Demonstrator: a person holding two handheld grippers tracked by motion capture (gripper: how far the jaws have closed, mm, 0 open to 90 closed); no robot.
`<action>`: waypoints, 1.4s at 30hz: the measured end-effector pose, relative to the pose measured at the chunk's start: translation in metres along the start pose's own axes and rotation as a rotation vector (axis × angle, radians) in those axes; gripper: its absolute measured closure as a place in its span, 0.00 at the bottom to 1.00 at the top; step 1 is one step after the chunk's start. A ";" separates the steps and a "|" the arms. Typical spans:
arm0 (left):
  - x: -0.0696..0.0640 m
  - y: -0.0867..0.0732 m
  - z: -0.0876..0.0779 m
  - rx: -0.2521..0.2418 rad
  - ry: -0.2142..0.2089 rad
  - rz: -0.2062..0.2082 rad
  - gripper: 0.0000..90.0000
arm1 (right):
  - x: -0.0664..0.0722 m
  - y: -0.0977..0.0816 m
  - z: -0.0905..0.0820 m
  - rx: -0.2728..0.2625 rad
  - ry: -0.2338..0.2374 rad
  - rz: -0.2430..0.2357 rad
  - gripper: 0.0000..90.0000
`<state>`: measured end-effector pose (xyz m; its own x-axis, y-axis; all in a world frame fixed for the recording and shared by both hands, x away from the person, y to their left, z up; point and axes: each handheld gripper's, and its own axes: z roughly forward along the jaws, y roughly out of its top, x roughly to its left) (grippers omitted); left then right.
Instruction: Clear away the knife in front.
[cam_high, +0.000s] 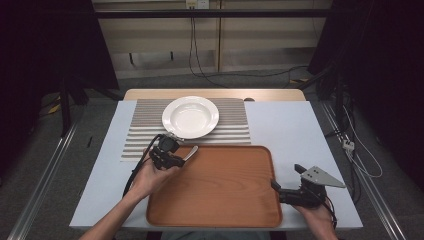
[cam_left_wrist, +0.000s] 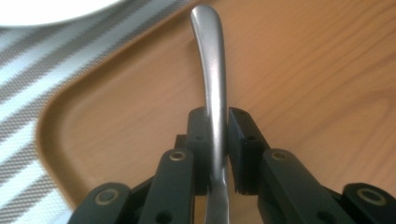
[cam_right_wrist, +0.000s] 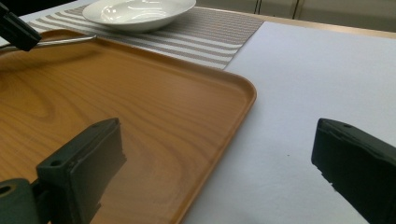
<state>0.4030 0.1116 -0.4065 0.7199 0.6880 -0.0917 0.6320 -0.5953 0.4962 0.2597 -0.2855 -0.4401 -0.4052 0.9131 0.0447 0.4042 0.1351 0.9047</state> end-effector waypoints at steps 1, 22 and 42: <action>0.000 0.000 0.000 0.000 0.000 0.000 0.89 | 0.000 0.000 0.000 0.000 0.000 0.000 0.02; -0.012 -0.008 0.017 0.050 -0.039 -0.051 0.88 | 0.000 -0.001 0.001 0.007 -0.001 -0.003 0.02; -0.010 -0.009 0.011 -0.075 -0.004 0.060 0.13 | -0.003 -0.002 0.003 0.008 0.006 0.014 0.02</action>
<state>0.3937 0.1053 -0.4197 0.7569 0.6504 -0.0638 0.5650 -0.6022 0.5640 0.2622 -0.2871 -0.4429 -0.4042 0.9127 0.0594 0.4160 0.1256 0.9006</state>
